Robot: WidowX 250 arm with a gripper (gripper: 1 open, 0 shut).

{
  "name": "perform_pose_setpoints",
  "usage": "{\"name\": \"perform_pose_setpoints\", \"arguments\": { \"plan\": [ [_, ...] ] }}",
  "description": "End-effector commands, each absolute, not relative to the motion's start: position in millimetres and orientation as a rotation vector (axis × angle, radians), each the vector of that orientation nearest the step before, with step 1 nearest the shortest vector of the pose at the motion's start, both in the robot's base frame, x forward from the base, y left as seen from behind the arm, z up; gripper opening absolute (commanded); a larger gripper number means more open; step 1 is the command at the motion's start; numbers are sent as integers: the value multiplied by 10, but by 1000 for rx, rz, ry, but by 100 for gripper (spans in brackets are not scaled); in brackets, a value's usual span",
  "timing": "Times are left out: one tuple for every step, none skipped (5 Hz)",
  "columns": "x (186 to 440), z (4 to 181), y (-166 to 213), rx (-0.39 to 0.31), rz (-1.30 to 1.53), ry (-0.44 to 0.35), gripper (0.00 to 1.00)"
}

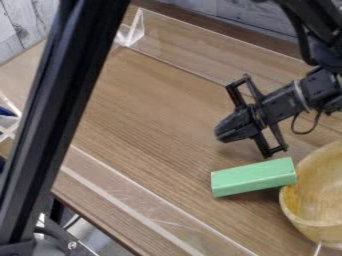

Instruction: Remove the green block from inside the brown bowl and put it on the table

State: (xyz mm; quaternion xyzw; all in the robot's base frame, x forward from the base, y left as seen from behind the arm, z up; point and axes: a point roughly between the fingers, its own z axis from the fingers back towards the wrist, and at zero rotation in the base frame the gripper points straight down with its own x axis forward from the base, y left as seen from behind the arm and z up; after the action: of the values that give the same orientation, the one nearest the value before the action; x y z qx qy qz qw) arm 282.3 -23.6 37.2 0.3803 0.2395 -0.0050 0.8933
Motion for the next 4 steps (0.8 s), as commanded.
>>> {"name": "perform_pose_setpoints", "arguments": {
  "plan": [
    [2900,562,-180,738,2,425,100],
    [2921,568,-131,716,-10,412,0],
    [2934,469,-135,773,11,393,0],
    [2947,364,-133,831,32,375,0]
  ]
}}
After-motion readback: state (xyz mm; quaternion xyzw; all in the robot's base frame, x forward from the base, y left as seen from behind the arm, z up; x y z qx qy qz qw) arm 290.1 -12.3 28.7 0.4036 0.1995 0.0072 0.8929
